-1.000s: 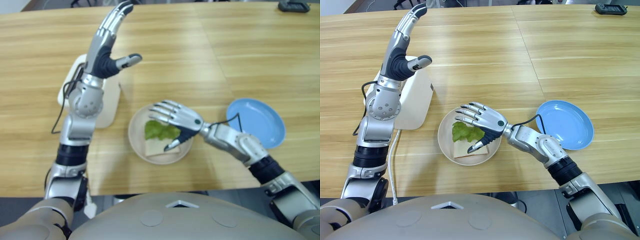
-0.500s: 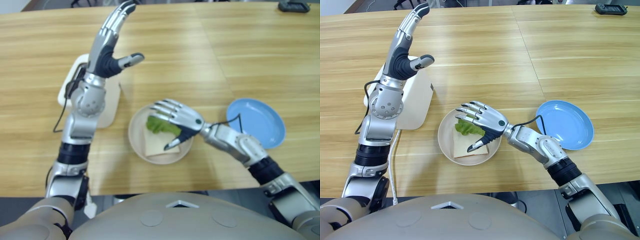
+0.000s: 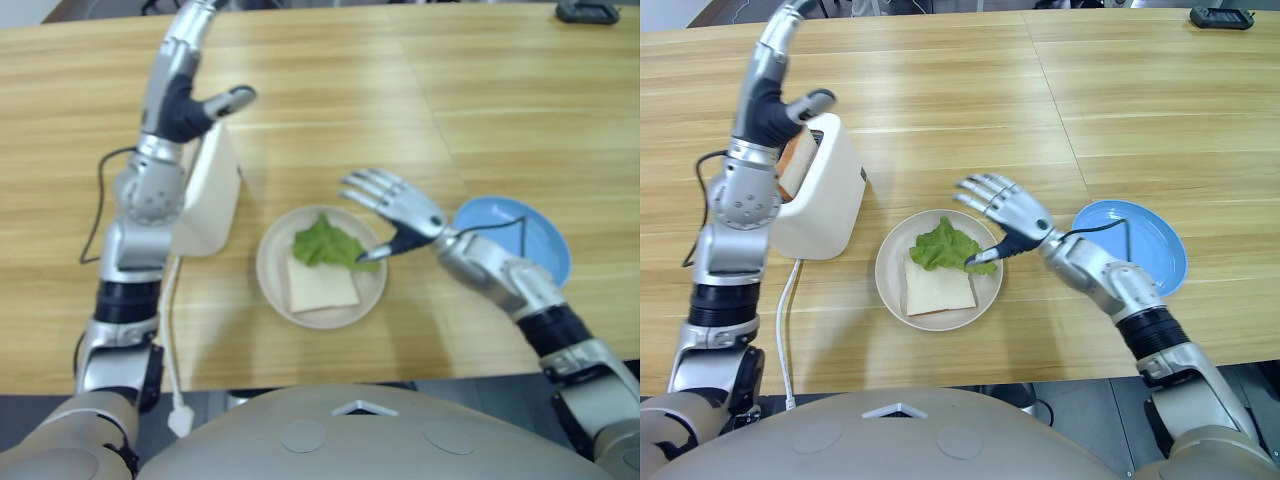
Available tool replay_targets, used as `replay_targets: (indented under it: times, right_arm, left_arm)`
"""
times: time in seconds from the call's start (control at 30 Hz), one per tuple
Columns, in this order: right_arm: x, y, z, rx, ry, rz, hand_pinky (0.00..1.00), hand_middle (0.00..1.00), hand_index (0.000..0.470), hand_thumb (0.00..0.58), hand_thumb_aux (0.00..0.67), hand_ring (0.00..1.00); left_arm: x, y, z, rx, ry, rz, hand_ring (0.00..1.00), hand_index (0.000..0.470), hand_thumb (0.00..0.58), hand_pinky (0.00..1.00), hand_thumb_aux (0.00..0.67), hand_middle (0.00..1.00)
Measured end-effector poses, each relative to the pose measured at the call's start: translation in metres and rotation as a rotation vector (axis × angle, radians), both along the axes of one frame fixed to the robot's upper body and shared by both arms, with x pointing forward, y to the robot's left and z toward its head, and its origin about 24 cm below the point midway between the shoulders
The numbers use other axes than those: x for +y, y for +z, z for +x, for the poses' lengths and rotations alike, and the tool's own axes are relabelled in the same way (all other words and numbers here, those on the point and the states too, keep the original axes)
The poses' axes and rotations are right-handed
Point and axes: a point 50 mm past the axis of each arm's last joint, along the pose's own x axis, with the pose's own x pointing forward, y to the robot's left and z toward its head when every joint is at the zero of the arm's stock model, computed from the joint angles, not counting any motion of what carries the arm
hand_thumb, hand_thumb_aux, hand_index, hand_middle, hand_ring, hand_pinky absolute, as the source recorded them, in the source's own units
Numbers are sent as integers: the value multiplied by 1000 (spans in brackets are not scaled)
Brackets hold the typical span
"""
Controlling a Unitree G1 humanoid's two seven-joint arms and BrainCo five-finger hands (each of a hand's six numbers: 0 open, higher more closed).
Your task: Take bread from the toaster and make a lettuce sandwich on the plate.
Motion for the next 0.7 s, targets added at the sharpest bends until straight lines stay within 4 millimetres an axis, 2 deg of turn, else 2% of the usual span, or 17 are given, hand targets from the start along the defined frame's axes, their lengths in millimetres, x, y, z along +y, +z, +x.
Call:
replay_targets:
  times: [0.1, 0.3, 0.4, 0.47, 0.57, 0.7]
  right_arm:
    - [-11, 0, -4, -8, -49, 11, 0, 0, 0, 0, 0, 0]
    - [-16, -6, -11, 3, -84, 13, 0, 0, 0, 0, 0, 0]
    - [-29, -4, -15, -5, -123, -7, 0, 0, 0, 0, 0, 0]
    - [-37, -4, -18, -10, -156, -14, 0, 0, 0, 0, 0, 0]
    - [-45, -7, -23, -3, -194, -10, 0, 0, 0, 0, 0, 0]
    - [-45, -10, -25, 2, -205, -1, 0, 0, 0, 0, 0, 0]
  left_arm:
    - [14, 2, -1, 17, 39, 14, 0, 0, 0, 0, 0, 0]
    - [39, -12, -7, 137, 124, 116, 0, 0, 0, 0, 0, 0]
    - [69, -39, -13, 332, 239, 266, 0, 0, 0, 0, 0, 0]
    - [81, -57, -21, 456, 273, 329, 0, 0, 0, 0, 0, 0]
    - [91, -68, -28, 570, 289, 409, 0, 0, 0, 0, 0, 0]
    - [96, -64, -30, 626, 301, 460, 0, 0, 0, 0, 0, 0]
